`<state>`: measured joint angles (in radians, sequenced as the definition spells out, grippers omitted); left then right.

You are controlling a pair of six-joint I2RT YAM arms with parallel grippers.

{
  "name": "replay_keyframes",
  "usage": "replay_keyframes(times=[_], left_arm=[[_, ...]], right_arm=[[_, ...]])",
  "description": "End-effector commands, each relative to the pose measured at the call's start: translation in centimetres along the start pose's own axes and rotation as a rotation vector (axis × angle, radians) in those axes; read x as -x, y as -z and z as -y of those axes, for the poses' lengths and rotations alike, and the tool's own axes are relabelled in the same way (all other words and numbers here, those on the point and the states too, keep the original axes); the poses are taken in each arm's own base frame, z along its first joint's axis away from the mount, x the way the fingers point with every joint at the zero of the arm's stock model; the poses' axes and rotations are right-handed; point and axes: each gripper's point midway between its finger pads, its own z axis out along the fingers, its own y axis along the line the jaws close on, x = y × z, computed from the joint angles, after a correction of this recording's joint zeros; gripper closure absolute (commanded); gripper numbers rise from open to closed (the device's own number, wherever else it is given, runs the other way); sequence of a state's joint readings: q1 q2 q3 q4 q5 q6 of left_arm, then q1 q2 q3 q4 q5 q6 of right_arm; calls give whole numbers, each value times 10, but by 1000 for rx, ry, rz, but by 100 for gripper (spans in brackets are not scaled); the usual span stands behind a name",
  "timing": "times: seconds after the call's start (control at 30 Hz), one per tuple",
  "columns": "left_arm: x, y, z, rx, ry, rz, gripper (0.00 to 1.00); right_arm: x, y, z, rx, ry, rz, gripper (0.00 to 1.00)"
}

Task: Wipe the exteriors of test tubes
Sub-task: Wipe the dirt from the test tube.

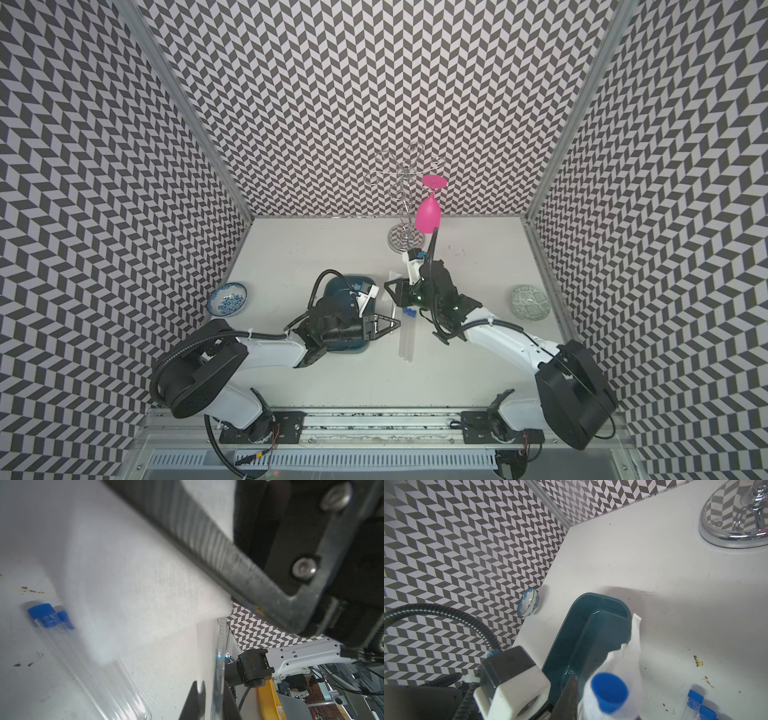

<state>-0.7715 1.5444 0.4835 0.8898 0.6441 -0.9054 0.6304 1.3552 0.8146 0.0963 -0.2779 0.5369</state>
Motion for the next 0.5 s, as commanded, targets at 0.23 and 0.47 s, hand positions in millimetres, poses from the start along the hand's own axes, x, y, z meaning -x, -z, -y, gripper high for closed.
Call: replay_keyframes(times=[0.23, 0.47], left_arm=[[9, 5, 11, -35, -33, 20, 90], [10, 6, 7, -29, -26, 21, 90]], right_arm=[[-39, 1, -8, 69, 7, -73, 78], [-71, 14, -7, 80, -53, -93, 78]])
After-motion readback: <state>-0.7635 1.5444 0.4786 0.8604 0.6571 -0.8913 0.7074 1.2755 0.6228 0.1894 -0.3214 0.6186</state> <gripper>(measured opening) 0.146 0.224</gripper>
